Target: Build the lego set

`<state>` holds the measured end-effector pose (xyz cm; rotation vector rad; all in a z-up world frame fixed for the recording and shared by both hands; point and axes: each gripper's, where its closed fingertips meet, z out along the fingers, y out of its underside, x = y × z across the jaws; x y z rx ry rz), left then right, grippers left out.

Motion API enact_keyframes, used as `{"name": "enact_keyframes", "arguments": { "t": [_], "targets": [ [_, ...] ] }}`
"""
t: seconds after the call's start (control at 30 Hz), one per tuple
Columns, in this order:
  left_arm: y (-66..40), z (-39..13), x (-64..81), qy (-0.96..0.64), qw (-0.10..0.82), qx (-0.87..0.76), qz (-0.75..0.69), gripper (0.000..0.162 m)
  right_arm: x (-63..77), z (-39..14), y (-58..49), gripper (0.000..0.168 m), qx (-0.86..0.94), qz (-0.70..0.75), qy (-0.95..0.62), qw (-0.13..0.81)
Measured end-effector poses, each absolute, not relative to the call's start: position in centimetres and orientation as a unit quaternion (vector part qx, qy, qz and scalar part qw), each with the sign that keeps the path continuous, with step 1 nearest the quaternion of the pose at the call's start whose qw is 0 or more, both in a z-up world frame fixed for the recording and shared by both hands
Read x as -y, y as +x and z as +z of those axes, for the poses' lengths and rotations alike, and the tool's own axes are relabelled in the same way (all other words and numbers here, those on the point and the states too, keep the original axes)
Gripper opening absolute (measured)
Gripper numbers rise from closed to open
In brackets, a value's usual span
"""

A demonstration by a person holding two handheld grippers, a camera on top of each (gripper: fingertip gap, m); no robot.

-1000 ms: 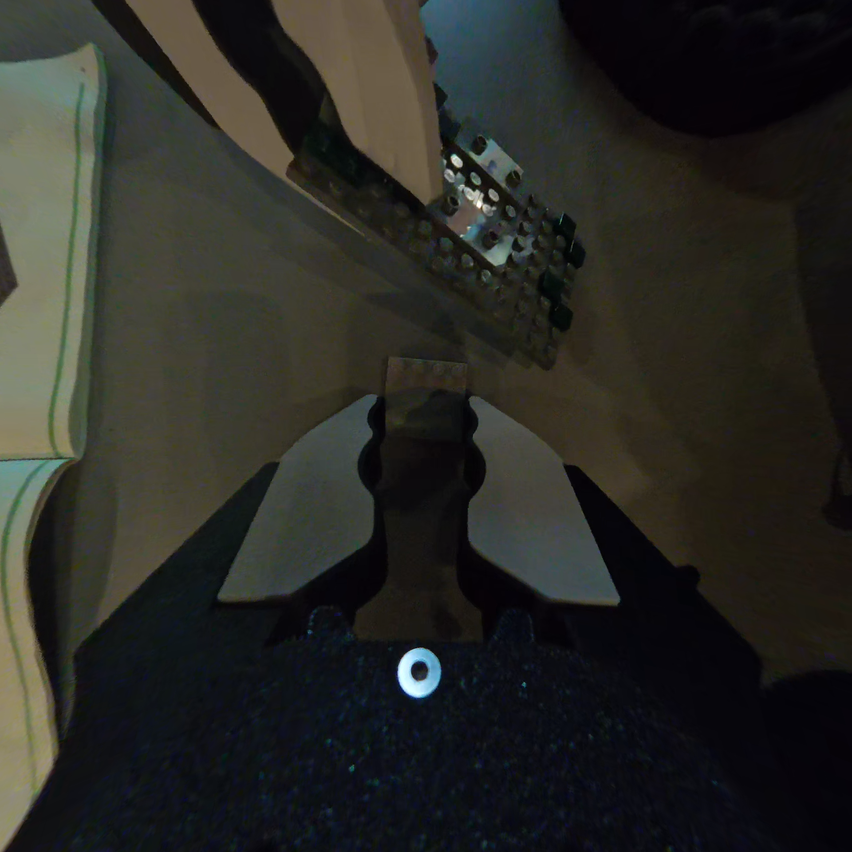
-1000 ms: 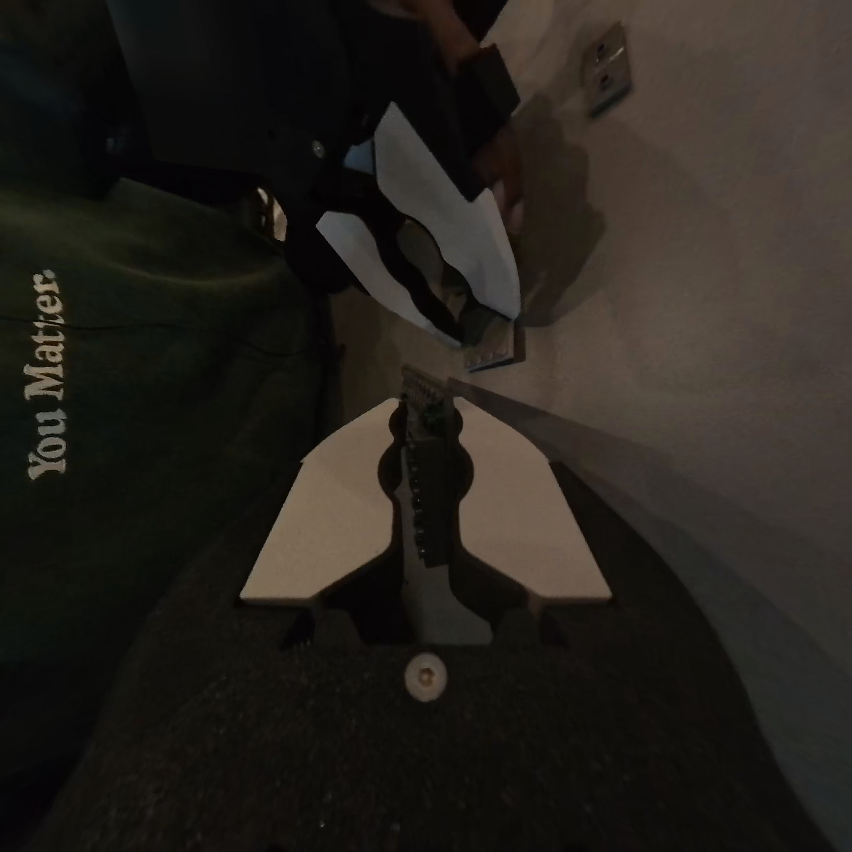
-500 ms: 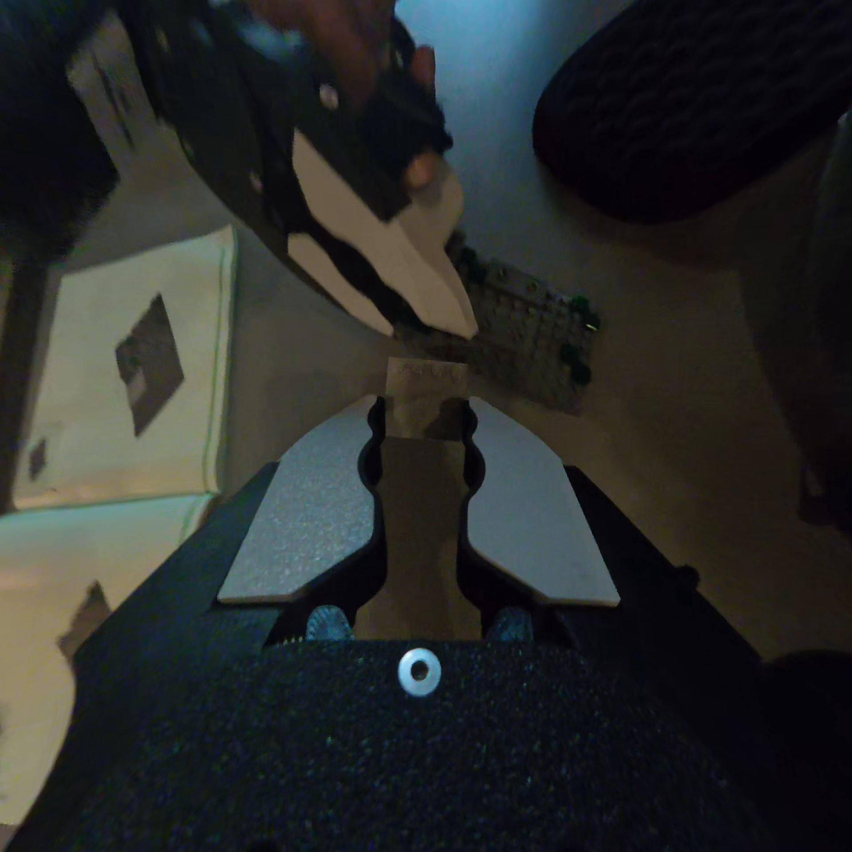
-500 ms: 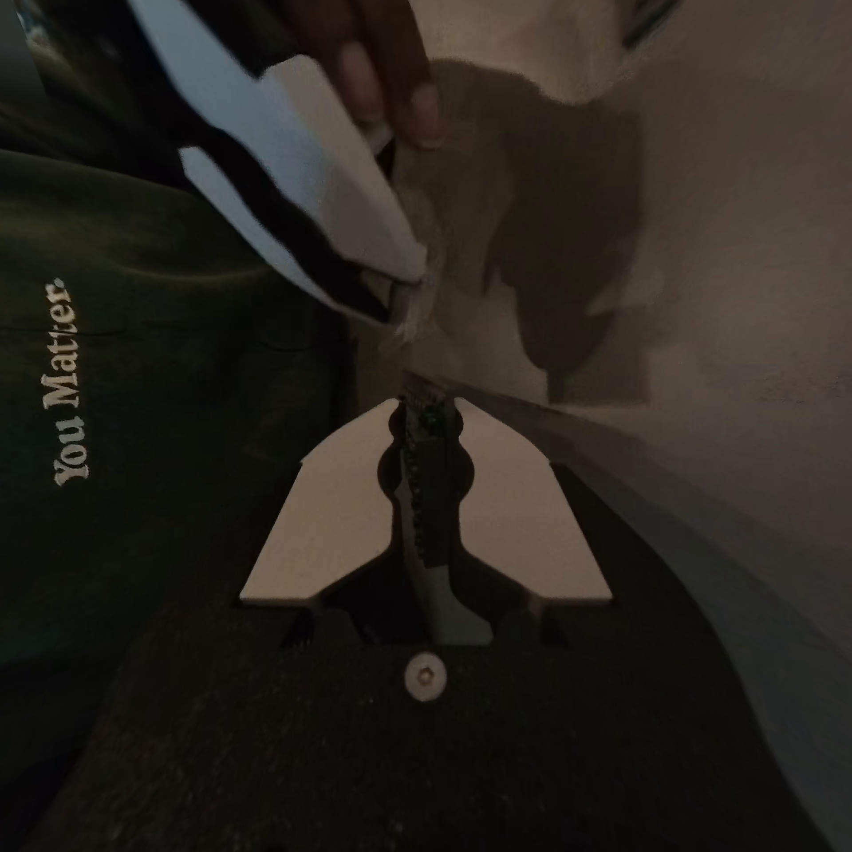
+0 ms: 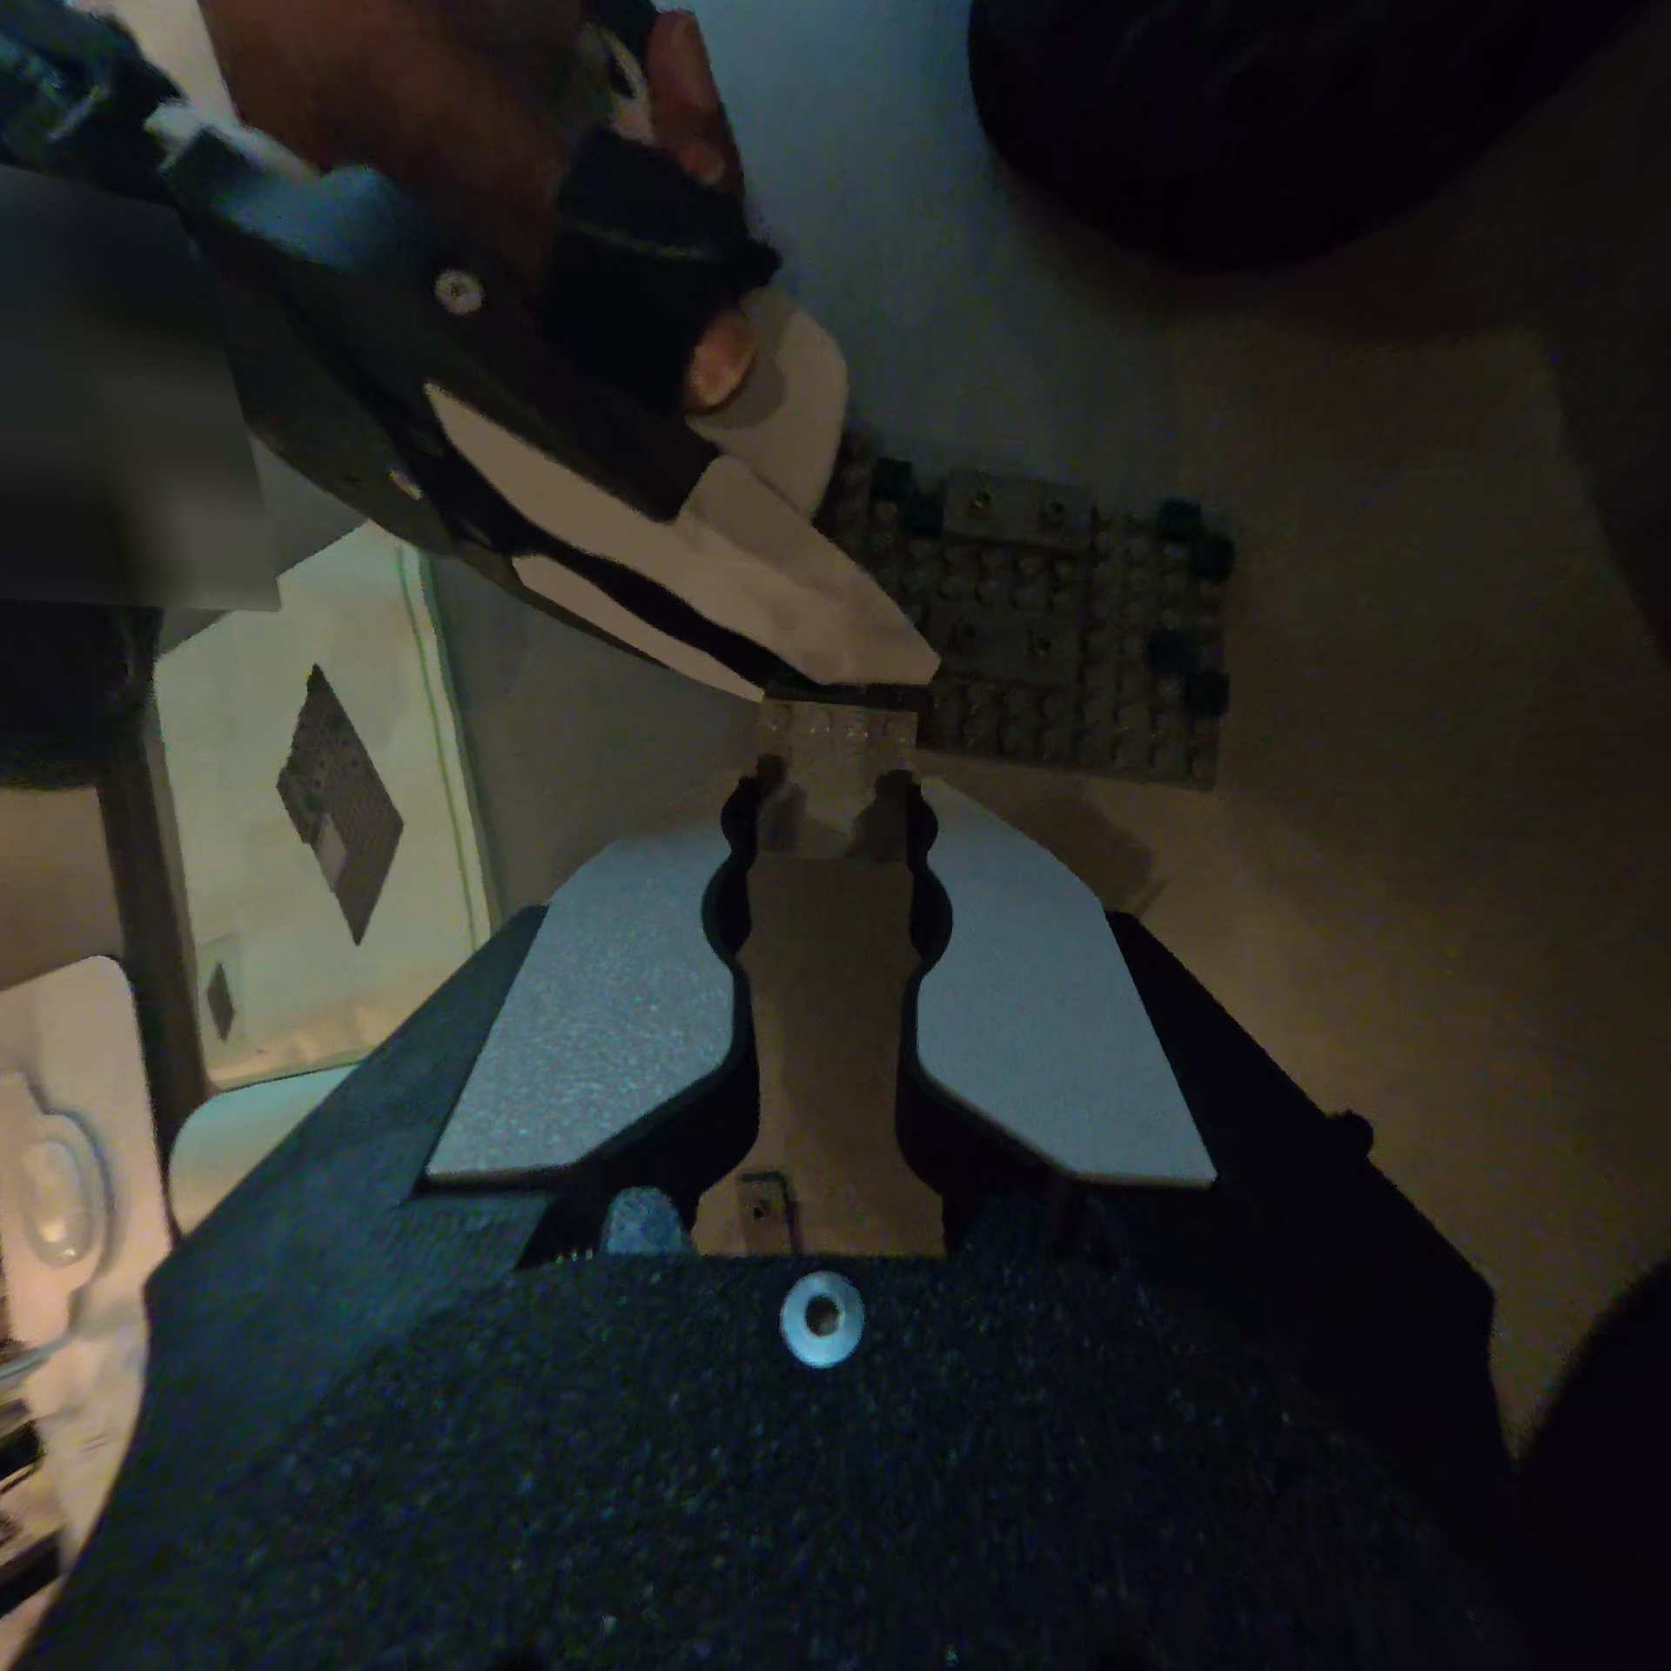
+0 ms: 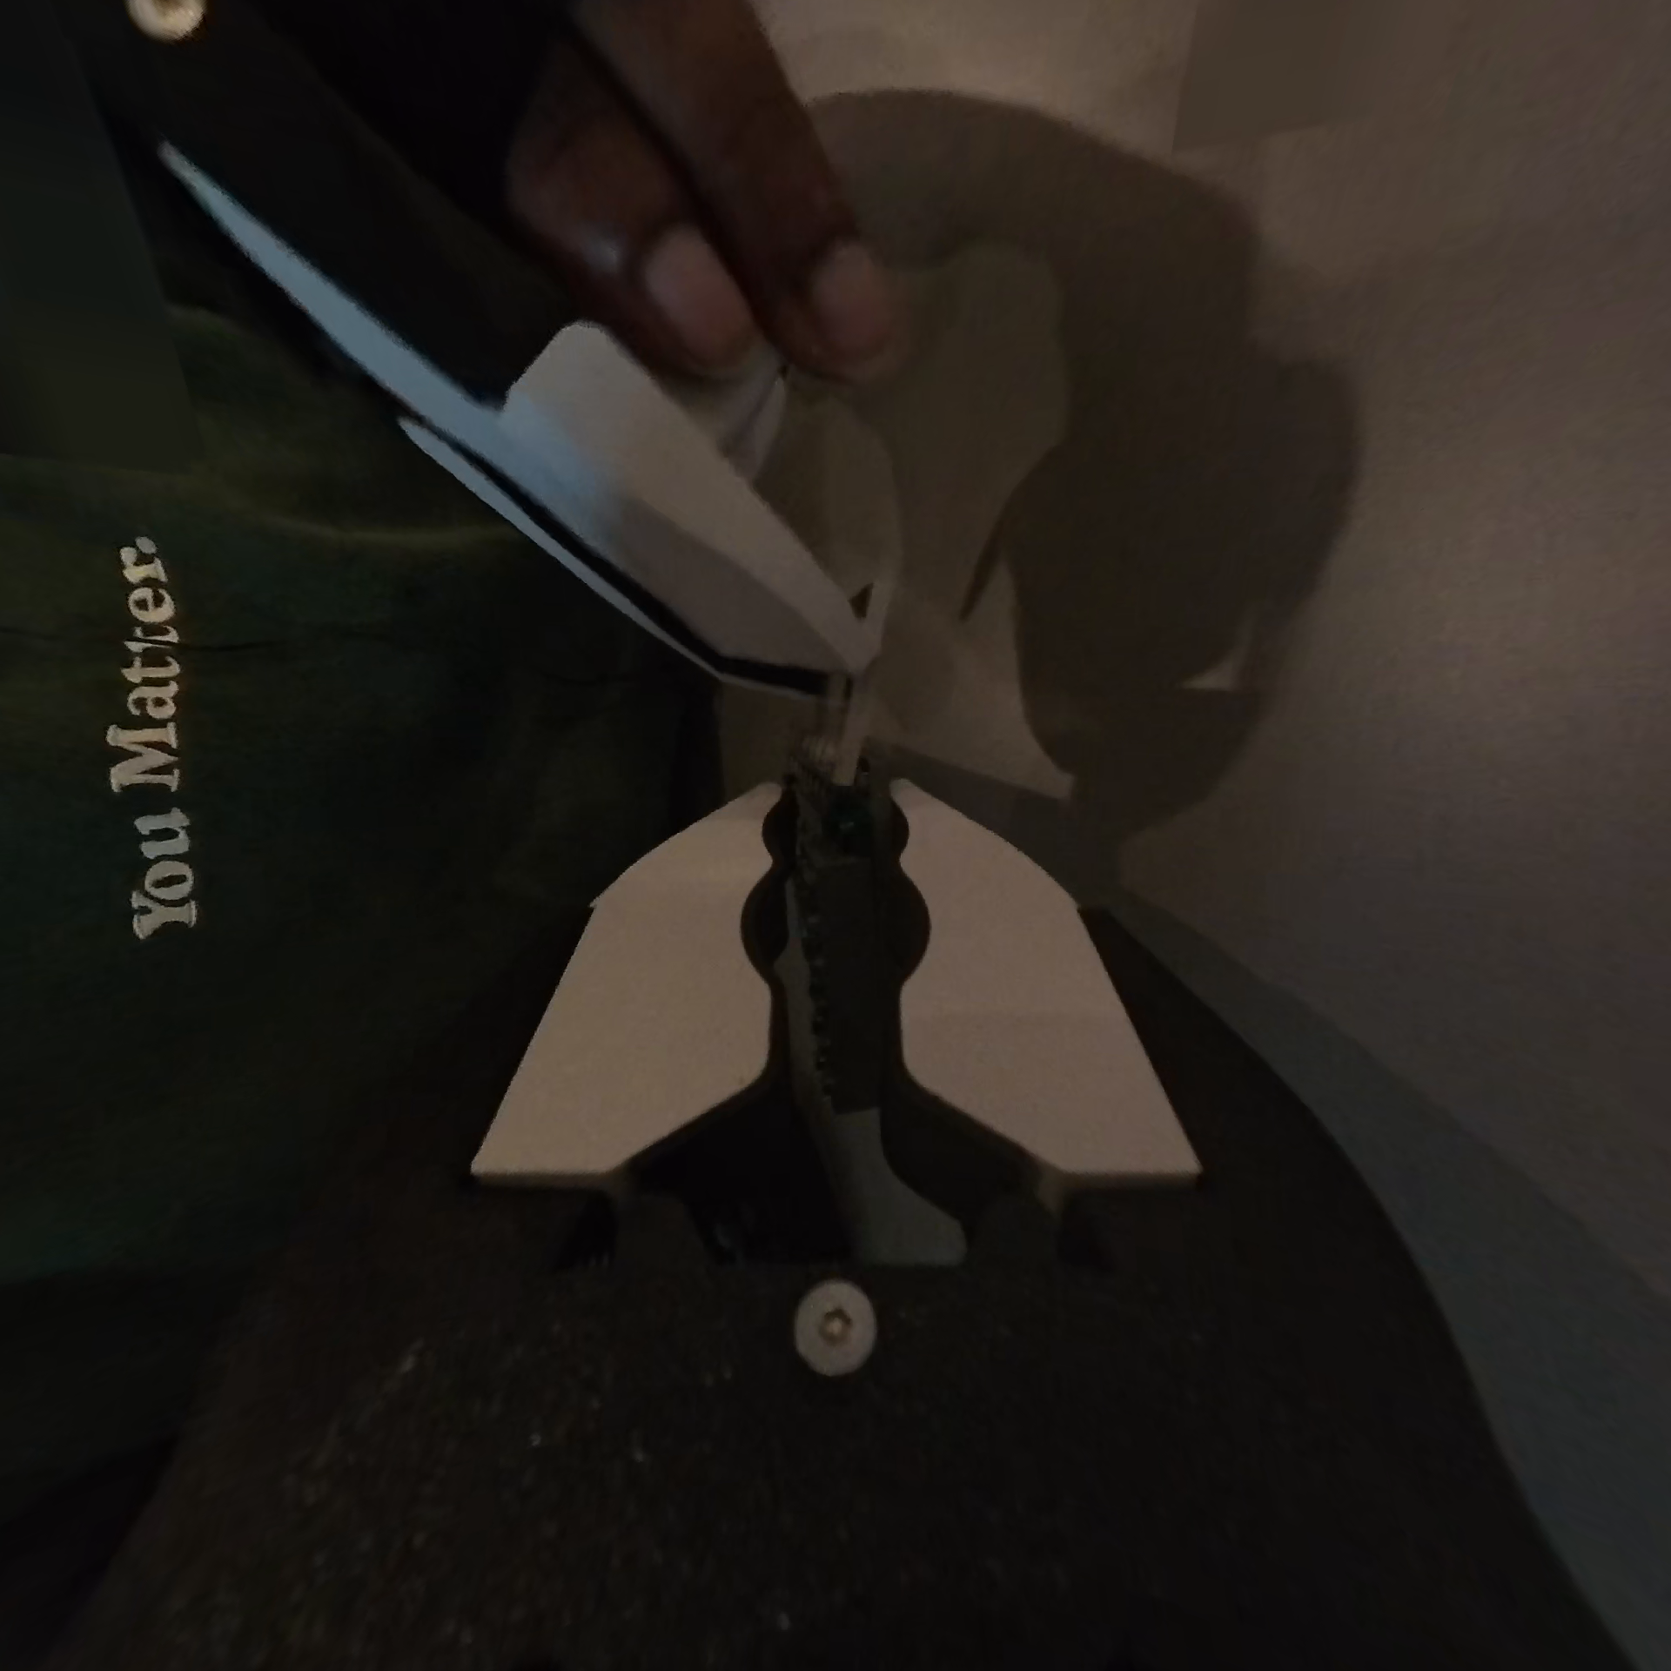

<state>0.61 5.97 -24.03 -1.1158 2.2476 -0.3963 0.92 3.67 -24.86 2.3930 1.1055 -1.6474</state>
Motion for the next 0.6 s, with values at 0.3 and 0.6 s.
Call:
{"name": "enact_keyframes", "arguments": {
  "t": [0.3, 0.6],
  "targets": [
    [0.52, -24.37, -6.04, -0.4, 0.294, -0.863, -0.09, 0.031, -3.69, -24.59, 0.49, 0.016, -0.336, -0.557, 0.759, 0.026],
    [0.39, -24.58, -6.14, -0.405, 0.288, -0.865, -0.064, 0.031, -4.17, -24.61, 0.34, 0.016, -0.295, -0.577, 0.761, 0.02]
  ]
}}
